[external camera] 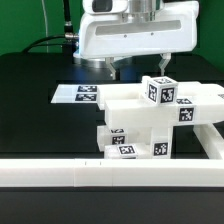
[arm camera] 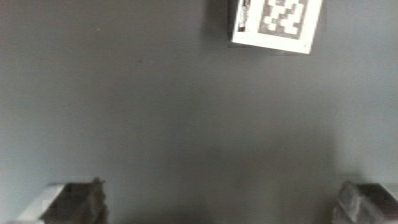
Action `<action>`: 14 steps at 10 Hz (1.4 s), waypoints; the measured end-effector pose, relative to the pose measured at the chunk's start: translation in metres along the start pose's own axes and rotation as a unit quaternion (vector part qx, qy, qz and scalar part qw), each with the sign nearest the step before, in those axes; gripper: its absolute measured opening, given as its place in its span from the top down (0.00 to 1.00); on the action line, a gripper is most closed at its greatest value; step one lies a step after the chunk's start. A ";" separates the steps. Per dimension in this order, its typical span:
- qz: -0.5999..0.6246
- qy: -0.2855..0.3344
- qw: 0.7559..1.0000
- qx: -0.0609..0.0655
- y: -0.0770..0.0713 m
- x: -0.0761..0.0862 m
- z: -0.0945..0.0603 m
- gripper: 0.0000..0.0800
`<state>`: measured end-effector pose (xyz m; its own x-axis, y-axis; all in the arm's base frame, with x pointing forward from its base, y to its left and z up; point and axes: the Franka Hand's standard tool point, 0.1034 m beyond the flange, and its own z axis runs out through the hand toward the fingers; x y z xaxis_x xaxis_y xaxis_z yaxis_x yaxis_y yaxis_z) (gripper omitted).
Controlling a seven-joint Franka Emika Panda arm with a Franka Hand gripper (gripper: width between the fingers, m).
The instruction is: Assemble chair
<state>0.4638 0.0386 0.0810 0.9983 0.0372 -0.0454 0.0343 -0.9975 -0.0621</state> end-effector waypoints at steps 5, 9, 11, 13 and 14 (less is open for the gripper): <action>0.053 -0.013 0.999 0.000 -0.021 -0.024 0.026 0.19; 0.055 -0.007 0.998 -0.002 -0.020 -0.023 0.028 0.19; 0.072 -0.011 0.997 -0.012 -0.028 -0.041 0.046 0.19; 0.072 -0.007 0.997 -0.021 -0.024 -0.044 0.056 0.19; 0.075 -0.008 0.997 -0.025 -0.026 -0.046 0.062 0.19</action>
Offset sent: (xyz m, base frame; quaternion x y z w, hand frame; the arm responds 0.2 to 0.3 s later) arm -0.0267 0.0267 -0.0158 0.0463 -0.0353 0.0826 0.9949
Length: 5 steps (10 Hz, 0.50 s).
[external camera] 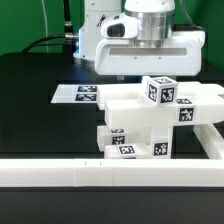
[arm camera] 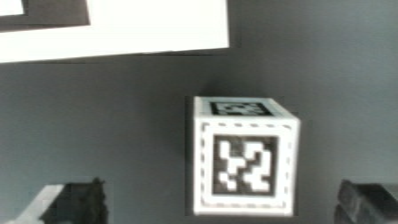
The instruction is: Assemble chair
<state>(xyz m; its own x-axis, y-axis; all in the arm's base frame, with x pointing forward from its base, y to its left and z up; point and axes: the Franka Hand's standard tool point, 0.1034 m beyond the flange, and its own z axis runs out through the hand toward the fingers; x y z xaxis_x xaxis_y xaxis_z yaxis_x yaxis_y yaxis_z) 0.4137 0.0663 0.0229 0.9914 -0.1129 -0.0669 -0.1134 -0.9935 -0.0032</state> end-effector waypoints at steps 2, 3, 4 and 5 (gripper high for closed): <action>-0.001 -0.006 1.000 -0.005 0.000 -0.004 0.008 0.19; -0.001 -0.005 1.000 -0.008 0.002 -0.005 0.011 0.19; -0.001 -0.007 1.000 -0.009 0.003 -0.006 0.013 0.25; -0.001 -0.008 1.000 -0.010 0.003 -0.006 0.014 0.25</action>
Offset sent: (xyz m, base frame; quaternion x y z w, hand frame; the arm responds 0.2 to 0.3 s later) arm -0.0017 -0.0001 -0.0093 -0.0060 0.0082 -0.0006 0.9999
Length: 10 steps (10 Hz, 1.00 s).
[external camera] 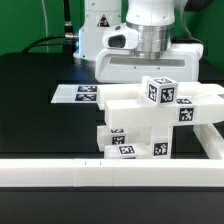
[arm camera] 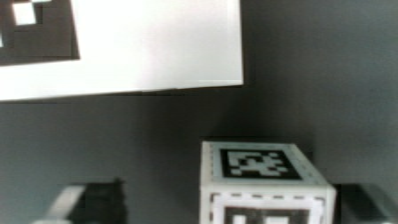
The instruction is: Assemble chair
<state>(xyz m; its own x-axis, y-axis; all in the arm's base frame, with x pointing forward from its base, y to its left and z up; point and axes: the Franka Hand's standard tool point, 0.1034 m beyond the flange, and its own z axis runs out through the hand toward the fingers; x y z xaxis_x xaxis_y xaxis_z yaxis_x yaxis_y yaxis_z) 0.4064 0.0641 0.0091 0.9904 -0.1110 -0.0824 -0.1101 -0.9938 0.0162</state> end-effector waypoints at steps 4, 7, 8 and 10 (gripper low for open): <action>-0.001 0.001 1.000 0.000 -0.001 0.001 0.000 0.64; -0.025 -0.004 1.000 -0.004 -0.001 0.001 -0.006 0.64; -0.038 -0.011 0.999 -0.003 -0.001 0.001 -0.013 0.64; -0.056 -0.014 0.998 0.015 0.000 0.010 -0.048 0.64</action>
Offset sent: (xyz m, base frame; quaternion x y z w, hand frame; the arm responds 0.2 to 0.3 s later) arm 0.0041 0.0027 -0.0041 -0.0126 0.0087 -0.0080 0.9999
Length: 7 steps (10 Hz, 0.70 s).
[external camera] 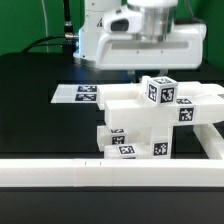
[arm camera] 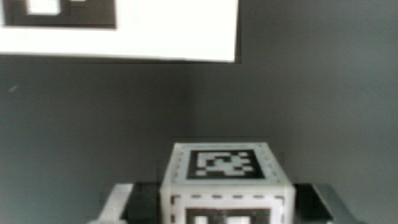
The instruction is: Assemble chair
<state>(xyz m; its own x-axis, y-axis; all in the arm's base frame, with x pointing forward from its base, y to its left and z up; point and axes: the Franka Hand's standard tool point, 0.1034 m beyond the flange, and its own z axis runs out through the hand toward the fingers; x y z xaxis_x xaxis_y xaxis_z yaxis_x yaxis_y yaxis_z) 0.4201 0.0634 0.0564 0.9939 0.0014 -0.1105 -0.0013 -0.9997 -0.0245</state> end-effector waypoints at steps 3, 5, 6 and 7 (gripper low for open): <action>-0.007 0.005 1.000 0.008 0.006 0.013 -0.027 0.64; -0.008 0.002 1.000 0.007 0.006 0.012 -0.024 0.64; -0.008 0.001 1.000 0.007 0.006 0.011 -0.024 0.64; -0.017 -0.001 1.000 0.007 0.009 0.013 -0.026 0.64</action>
Offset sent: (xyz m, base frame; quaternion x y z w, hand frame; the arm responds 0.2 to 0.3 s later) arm 0.0000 0.0000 0.0000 0.0000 0.0000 0.0000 1.0000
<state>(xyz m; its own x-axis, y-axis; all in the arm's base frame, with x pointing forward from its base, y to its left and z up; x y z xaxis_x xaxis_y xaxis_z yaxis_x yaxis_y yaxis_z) 0.4355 0.0539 0.0803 0.9932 0.0349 -0.1115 0.0303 -0.9986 -0.0422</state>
